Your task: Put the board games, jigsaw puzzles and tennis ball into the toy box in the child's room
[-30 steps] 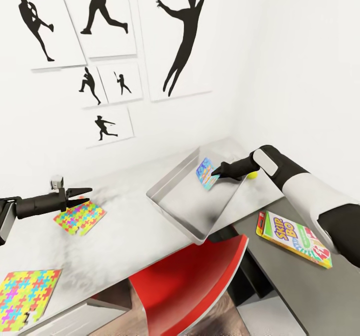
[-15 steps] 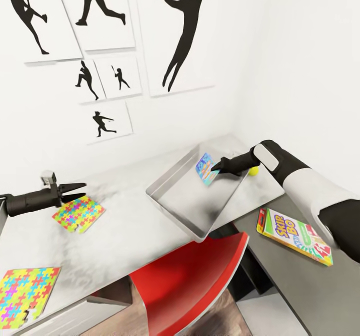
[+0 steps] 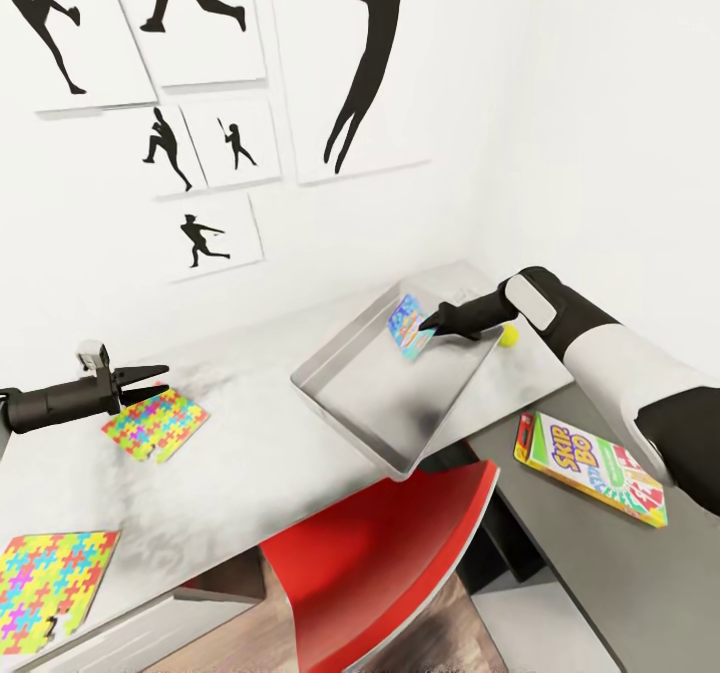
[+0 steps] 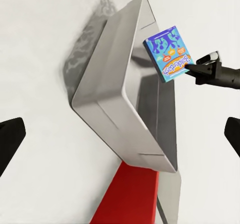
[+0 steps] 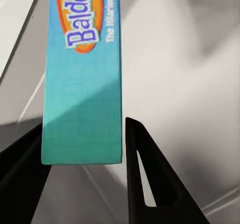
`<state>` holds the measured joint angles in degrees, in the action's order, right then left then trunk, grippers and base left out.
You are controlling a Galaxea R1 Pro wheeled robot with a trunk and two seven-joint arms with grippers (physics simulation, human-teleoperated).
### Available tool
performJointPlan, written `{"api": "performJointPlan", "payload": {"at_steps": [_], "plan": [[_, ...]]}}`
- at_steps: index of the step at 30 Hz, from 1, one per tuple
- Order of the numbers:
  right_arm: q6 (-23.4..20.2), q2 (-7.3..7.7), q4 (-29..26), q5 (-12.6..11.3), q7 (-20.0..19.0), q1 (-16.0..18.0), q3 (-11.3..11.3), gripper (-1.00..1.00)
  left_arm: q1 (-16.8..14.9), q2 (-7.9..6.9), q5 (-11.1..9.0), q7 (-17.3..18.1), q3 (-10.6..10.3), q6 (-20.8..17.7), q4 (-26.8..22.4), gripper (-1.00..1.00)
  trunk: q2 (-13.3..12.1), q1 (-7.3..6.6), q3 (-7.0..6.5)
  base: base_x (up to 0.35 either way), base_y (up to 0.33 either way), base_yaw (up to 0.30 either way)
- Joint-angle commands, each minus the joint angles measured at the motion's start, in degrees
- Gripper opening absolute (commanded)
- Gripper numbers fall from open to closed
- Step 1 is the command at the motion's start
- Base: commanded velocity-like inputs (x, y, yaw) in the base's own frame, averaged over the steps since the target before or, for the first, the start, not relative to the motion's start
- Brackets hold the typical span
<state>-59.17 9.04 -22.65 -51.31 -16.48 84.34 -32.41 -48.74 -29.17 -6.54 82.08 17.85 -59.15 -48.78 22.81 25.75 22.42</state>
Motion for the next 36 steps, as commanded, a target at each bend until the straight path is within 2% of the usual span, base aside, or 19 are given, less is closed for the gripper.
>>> {"api": "performJointPlan", "payload": {"at_steps": [1, 9, 17, 29, 36], "plan": [[0.04, 0.09, -0.02, 0.45, -0.56, 0.09, -0.28, -1.0, -0.04, -0.01, -0.06, 0.17, 0.0, -0.6, 0.0, 1.0, 0.11, 0.03, 0.19, 0.0, 0.0, 0.0], [0.3, 0.2, -0.02, 0.69, -0.31, 0.12, -0.36, -1.0, -0.04, -0.01, -0.06, 0.18, 0.0, -0.61, 0.0, 1.0, 0.11, 0.03, 0.94, 0.0, 0.0, 0.0], [0.48, 0.52, -0.02, 0.69, 1.73, 0.12, -0.4, -1.0, -0.04, -0.01, -0.06, 0.34, 0.0, -0.61, 0.0, 1.0, 0.11, 0.03, 1.69, 0.0, 0.0, 0.0], [1.04, 0.65, -0.02, 0.75, 2.06, 0.12, -0.37, -1.0, -0.04, -0.01, 0.03, 1.31, 0.0, -0.54, 0.0, 1.0, 0.11, 0.03, 2.81, 0.0, 0.0, 0.0], [1.07, 0.25, -0.06, 0.71, 2.07, 0.12, -0.37, -1.0, -0.04, -0.01, 0.03, 1.32, 0.0, -0.56, 0.0, 1.0, 0.11, 0.03, 3.46, 0.0, 0.0, 0.0]]}}
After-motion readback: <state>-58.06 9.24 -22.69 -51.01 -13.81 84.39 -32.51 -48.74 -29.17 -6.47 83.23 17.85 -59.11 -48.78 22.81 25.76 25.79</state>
